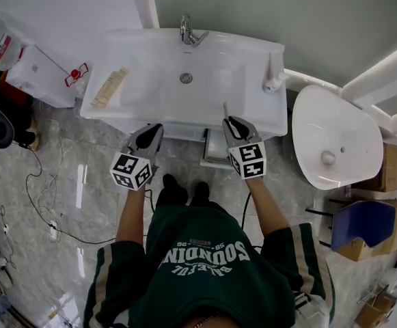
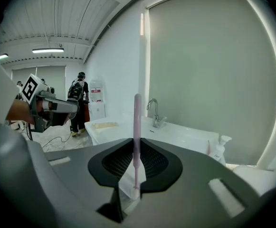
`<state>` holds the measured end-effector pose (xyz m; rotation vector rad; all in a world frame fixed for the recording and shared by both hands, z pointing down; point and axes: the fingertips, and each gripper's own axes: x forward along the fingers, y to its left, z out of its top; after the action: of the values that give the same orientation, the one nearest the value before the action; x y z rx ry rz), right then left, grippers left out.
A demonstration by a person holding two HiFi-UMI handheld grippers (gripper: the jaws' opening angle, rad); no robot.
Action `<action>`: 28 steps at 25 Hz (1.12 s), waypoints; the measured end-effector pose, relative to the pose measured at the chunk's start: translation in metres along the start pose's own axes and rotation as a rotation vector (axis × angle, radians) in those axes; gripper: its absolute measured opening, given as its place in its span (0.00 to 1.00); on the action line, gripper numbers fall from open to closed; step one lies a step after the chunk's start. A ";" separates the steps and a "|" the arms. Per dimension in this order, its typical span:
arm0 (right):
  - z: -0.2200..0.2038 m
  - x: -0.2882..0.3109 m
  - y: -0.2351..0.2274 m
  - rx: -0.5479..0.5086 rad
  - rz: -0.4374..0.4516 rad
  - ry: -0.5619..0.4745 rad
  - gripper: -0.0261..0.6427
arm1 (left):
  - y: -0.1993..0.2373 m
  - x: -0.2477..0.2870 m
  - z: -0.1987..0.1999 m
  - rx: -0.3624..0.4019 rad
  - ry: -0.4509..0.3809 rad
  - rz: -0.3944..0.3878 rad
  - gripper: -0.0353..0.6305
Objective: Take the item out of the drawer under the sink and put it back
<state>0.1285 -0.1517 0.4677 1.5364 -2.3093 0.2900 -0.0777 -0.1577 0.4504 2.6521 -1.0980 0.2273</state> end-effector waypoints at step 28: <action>-0.201 0.028 0.023 -0.023 0.111 0.357 0.11 | -0.007 0.006 -0.084 -0.100 0.169 0.007 0.13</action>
<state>0.1328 -0.0951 0.6637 1.2312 -2.1079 0.5191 -0.0720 -0.1321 0.5304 2.4900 -1.0360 0.3804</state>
